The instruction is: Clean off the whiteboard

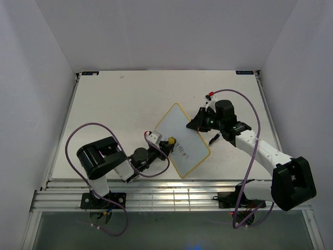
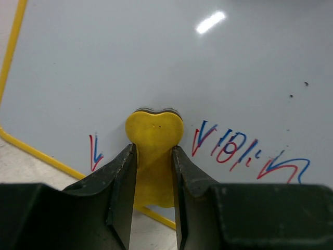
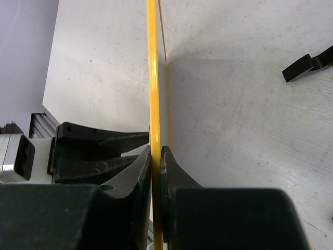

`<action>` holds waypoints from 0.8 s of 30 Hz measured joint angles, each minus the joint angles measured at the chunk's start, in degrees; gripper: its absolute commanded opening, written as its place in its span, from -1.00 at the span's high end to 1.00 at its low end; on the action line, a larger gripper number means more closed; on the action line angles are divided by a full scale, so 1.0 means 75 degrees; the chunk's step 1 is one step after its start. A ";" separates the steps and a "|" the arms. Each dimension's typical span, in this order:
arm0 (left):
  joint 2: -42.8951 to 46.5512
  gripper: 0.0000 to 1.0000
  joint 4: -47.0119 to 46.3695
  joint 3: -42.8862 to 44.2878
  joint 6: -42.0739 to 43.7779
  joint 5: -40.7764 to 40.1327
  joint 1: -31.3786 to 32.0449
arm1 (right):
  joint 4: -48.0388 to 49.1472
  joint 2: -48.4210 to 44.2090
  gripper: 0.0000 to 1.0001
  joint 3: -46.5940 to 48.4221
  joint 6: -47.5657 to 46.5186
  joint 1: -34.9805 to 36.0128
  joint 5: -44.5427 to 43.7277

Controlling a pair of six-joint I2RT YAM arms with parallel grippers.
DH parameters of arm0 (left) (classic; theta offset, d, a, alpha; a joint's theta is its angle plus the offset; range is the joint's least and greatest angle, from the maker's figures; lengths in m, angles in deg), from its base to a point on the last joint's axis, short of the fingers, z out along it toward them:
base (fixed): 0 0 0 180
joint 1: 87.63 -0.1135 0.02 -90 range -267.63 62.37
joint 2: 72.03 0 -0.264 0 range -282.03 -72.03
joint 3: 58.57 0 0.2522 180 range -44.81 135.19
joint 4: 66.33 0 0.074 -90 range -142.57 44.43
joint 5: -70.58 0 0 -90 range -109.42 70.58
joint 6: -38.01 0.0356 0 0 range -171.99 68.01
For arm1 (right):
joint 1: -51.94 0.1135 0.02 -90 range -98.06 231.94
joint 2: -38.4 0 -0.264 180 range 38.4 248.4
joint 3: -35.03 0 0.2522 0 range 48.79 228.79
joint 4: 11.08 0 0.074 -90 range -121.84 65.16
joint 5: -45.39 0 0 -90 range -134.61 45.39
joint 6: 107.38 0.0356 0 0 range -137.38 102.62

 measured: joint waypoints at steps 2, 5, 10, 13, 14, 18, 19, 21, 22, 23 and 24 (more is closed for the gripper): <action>0.0000 1.00 -0.0020 0.0044 0.0070 -0.0137 0.0221 | 0.0047 0.0009 0.85 -0.0006 -0.0006 -0.0006 -0.0026; -0.0009 1.00 -0.0026 0.0160 0.0154 -0.0280 0.0481 | 0.0230 0.0020 0.85 -0.0079 -0.0003 -0.0041 -0.0029; -0.0216 1.00 -0.0157 0.0565 0.0321 -0.0624 0.0953 | 0.0702 0.0026 0.85 -0.0277 0.0000 -0.0160 -0.0073; -0.0291 1.00 -0.0248 0.0746 0.0431 -0.0801 0.1212 | 0.0915 0.0026 0.85 -0.0364 0.0000 -0.0192 -0.0085; -0.0312 1.00 -0.0265 0.0804 0.0458 -0.0831 0.1276 | 0.0985 0.0026 0.85 -0.0396 0.0000 -0.0201 -0.0093; -0.0388 1.00 -0.0338 0.1116 0.0656 -0.0988 0.1594 | 0.1119 0.0023 0.85 -0.0463 -0.0006 -0.0210 -0.0152; -0.0396 1.00 -0.0341 0.1183 0.0708 -0.1029 0.1676 | 0.1137 0.0020 0.85 -0.0481 -0.0006 -0.0210 -0.0163; -0.0443 1.00 -0.0364 0.1314 0.0787 -0.1125 0.1842 | 0.1172 0.0017 0.85 -0.0501 -0.0012 -0.0210 -0.0198; -0.0481 1.00 -0.0399 0.1364 0.0822 -0.1192 0.1918 | 0.1169 0.0017 0.85 -0.0501 -0.0023 -0.0210 -0.0219; -0.0525 1.00 -0.0440 0.1402 0.0833 -0.1247 0.1982 | 0.1169 0.0017 0.85 -0.0501 -0.0038 -0.0210 -0.0230; -0.0565 1.00 -0.0481 0.1428 0.0845 -0.1329 0.2037 | 0.1166 0.0017 0.85 -0.0501 -0.0058 -0.0210 -0.0245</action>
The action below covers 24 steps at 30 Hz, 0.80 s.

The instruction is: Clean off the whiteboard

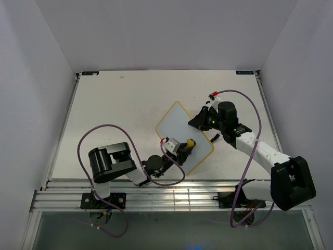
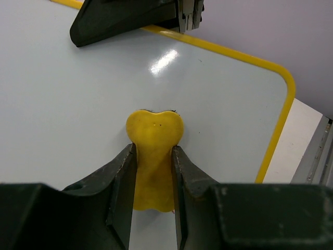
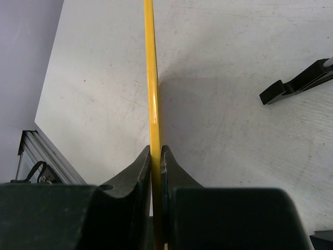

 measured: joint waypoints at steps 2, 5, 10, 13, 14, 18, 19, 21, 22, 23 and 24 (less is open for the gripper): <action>-0.0087 1.00 -0.0096 0.0015 0.0020 -0.0184 0.0085 | -0.0006 0.0003 0.85 0.0000 -0.0032 0.0000 -0.0009; -0.0160 1.00 -0.0169 0.0041 0.0020 -0.0382 0.0178 | -0.0015 0.0006 0.85 0.0003 -0.0076 0.0000 -0.0029; -0.0166 1.00 -0.0143 0.0052 -0.0055 -0.0402 0.0513 | -0.0076 0.0102 0.85 0.0102 -0.0125 0.0000 0.0023; -0.0166 1.00 -0.0108 0.0052 -0.0149 -0.0283 0.0734 | -0.0082 0.0149 0.85 0.0134 -0.0146 0.0000 0.0064; -0.0166 1.00 -0.0096 0.0052 -0.0172 -0.0242 0.0804 | -0.0079 0.0152 0.85 0.0137 -0.0149 0.0000 0.0079; -0.0154 1.00 -0.0055 0.0017 -0.0335 -0.0134 0.1055 | -0.0082 0.0157 0.85 0.0152 -0.0149 0.0012 0.0195; -0.0137 1.00 -0.0055 -0.0015 -0.0382 -0.0134 0.1061 | -0.0085 0.0157 0.85 0.0152 -0.0143 0.0017 0.0227; -0.0020 1.00 0.0017 -0.0093 -0.0545 -0.0073 0.0968 | -0.0087 0.0157 0.85 0.0152 -0.0125 0.0044 0.0262; 0.0073 1.00 0.0087 -0.0146 -0.0647 0.0020 0.0883 | -0.0085 0.0157 0.85 0.0152 -0.0114 0.0064 0.0262; 0.0166 1.00 0.0131 -0.0224 -0.0769 0.0181 0.0769 | -0.0079 0.0157 0.85 0.0152 -0.0102 0.0082 0.0268; 0.0262 1.00 0.0201 -0.0312 -0.0863 0.0306 0.0644 | -0.0070 0.0160 0.85 0.0152 -0.0085 0.0102 0.0265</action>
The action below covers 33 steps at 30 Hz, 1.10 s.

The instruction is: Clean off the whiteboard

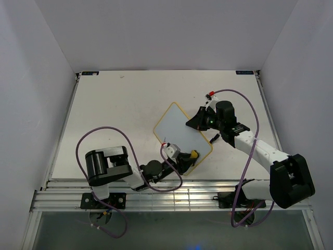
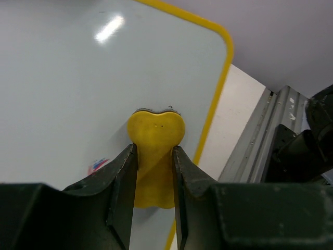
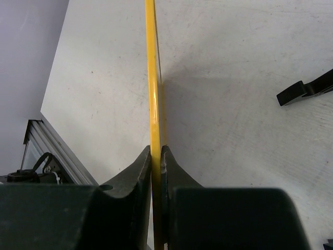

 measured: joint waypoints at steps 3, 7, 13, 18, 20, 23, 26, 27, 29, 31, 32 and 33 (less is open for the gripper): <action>0.0184 1.00 0.0149 -0.0300 -0.0254 0.0306 -0.0481 | 0.0009 0.0000 0.85 0.0000 0.0012 0.0015 -0.0006; 0.0187 1.00 0.0055 -0.0606 -0.0446 0.0498 -0.1075 | 0.0029 0.0000 0.85 -0.0003 0.0064 0.0015 -0.0015; -0.0096 1.00 -0.0178 -0.0772 -0.0758 0.0437 -0.1868 | 0.0073 -0.0047 0.85 -0.0003 0.0152 0.0009 -0.0131; -0.0213 1.00 -0.0012 -0.0816 -0.0962 0.0172 -0.2378 | 0.0012 -0.0166 0.85 -0.0006 0.0140 0.0009 -0.0160; -0.0213 1.00 0.0058 -0.0813 -0.1020 0.0117 -0.2433 | 0.0026 -0.0184 0.85 -0.0038 0.0143 0.0009 -0.0166; -0.0213 1.00 0.0166 -0.0813 -0.1139 0.0102 -0.2582 | 0.0038 -0.0213 0.85 -0.0064 0.0143 0.0009 -0.0175; -0.0184 1.00 0.0323 -0.0813 -0.1218 0.0096 -0.2736 | 0.0035 -0.0216 0.85 -0.0079 0.0119 0.0009 -0.0187; -0.0160 1.00 0.0391 -0.0813 -0.1250 0.0099 -0.2771 | 0.0032 -0.0216 0.85 -0.0079 0.0099 0.0009 -0.0189; -0.0064 1.00 0.0606 -0.0804 -0.1320 0.0111 -0.2859 | 0.0015 -0.0216 0.85 -0.0079 0.0050 0.0009 -0.0189; 0.0029 1.00 0.0889 -0.0781 -0.1445 0.0128 -0.3010 | -0.0003 -0.0224 0.85 -0.0079 0.0003 0.0009 -0.0181; 0.0073 1.00 0.1052 -0.0761 -0.1524 0.0184 -0.3139 | -0.0009 -0.0233 0.85 -0.0085 -0.0012 0.0009 -0.0175; 0.0096 1.00 0.1198 -0.0734 -0.1594 0.0210 -0.3261 | -0.0017 -0.0251 0.85 -0.0096 -0.0020 0.0012 -0.0169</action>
